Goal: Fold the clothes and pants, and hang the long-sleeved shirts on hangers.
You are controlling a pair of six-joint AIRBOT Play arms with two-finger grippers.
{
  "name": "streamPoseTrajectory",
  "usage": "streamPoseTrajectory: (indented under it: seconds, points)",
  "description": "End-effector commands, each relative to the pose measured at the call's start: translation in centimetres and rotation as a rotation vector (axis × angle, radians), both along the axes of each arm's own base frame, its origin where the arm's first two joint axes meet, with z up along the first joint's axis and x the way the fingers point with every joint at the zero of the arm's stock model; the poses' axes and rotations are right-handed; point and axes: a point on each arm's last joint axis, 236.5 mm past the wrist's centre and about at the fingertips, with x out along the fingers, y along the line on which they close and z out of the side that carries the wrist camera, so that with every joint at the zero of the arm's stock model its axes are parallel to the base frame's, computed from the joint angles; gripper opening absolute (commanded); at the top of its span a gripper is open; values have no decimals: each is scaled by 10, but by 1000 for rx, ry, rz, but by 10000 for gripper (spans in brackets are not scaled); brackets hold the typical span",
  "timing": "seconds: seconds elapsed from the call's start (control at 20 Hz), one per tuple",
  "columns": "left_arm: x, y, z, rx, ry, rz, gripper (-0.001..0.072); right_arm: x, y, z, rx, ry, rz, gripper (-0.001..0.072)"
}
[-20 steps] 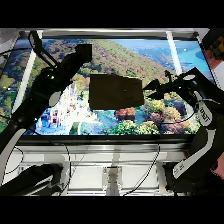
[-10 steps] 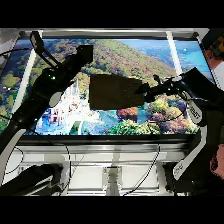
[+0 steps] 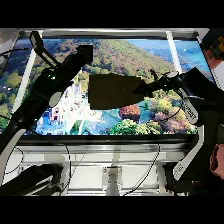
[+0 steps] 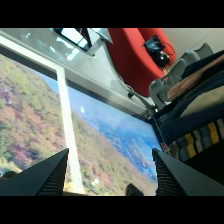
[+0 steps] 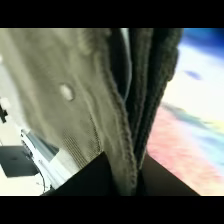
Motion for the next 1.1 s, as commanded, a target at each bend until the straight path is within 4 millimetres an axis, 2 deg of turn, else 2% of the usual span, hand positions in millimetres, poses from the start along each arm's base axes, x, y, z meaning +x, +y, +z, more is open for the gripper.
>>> streamPoseTrajectory:
  seconds: [0.0, 0.15, 0.3, 0.4, 0.6, 0.8, 1.05]
  points:
    - [0, 0, 1, 0, -2, 0, 607, 17, -7, 35, 12, -2, -39, 42]
    - [0, 0, 1, -1, -1, 0, 607, 54, -47, 65, -116, -87, -126, 40]
    - [0, 0, 1, -1, -1, 0, 607, 94, -99, 108, -204, -208, -270, 40]
    - [0, 0, 1, -1, -1, 0, 606, 107, -134, 129, -196, -234, -378, 40]
    - [0, 0, 1, -1, -1, 0, 606, 99, -196, 136, -185, -207, -473, 40]
    - [0, 0, 1, -1, -1, 0, 606, 94, -257, 153, -192, -236, -594, 40]
    - [0, 0, 1, -1, -1, 0, 606, 71, -314, 185, -142, -259, -697, 40]
